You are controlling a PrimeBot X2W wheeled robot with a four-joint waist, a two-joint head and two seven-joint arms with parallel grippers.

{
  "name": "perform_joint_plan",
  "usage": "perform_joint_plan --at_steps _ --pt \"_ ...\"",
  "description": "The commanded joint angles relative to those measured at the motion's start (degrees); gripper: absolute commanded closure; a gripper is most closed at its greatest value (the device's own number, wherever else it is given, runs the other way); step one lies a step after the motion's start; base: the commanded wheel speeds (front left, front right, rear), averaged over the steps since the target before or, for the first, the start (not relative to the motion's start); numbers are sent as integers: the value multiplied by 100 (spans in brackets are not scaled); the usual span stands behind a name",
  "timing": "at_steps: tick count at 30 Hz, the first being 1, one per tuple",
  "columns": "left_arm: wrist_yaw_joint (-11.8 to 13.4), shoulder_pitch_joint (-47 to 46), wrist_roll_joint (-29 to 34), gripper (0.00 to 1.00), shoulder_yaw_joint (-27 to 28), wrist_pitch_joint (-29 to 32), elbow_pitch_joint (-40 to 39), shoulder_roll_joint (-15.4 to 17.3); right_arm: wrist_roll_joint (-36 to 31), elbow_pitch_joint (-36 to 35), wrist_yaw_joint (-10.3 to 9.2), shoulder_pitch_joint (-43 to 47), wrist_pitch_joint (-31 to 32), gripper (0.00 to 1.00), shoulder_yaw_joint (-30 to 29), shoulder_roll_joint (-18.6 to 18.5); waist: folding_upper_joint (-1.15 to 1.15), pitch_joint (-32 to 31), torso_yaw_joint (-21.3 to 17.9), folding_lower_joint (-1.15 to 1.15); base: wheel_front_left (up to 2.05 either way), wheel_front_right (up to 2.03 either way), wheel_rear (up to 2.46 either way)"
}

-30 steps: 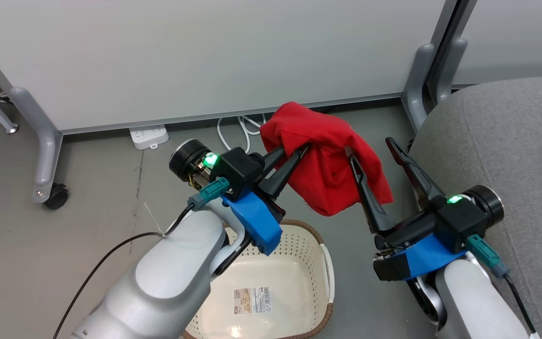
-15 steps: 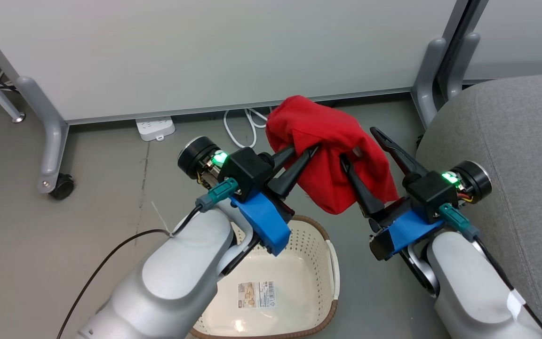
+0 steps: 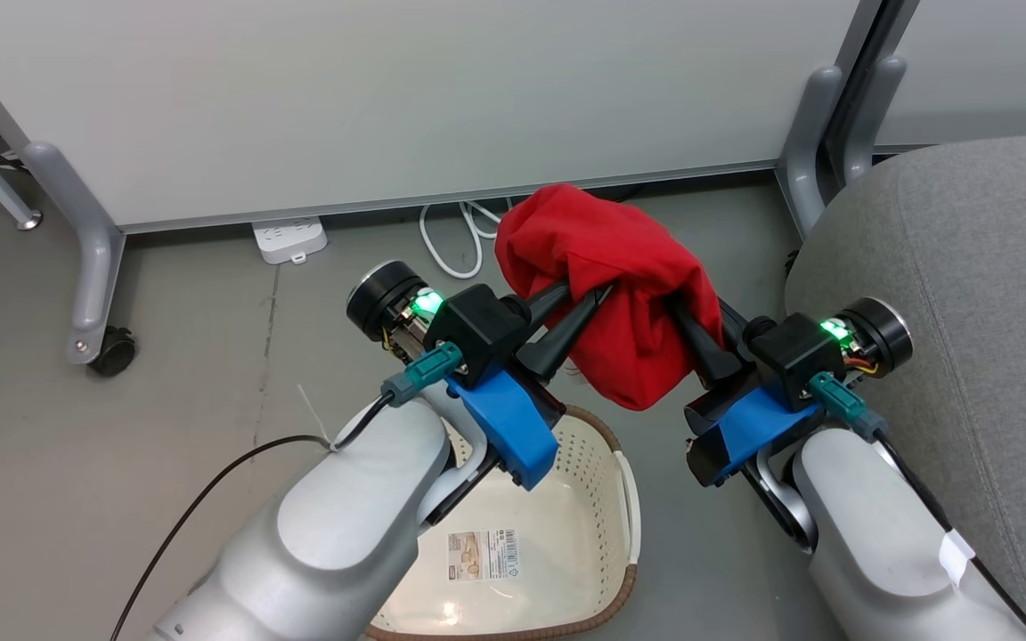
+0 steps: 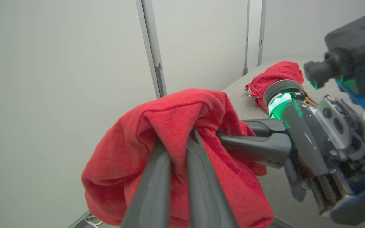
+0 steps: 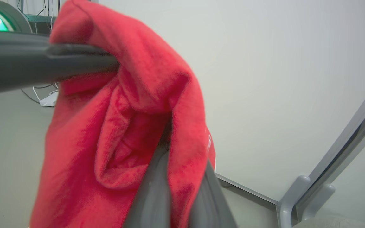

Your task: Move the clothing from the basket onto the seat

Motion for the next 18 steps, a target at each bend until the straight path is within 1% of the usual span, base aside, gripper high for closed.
perform_joint_plan --at_steps 1,18 --pt "-5 -37 1 100 6 -17 -2 18 36 14 -6 -78 -3 100 16 26 0 0 -4 0 0 0 0" --pt "-21 -59 -12 100 -6 -17 43 24 124 34 -6 -52 -4 100 -47 29 0 20 -34 0 0 0 0"
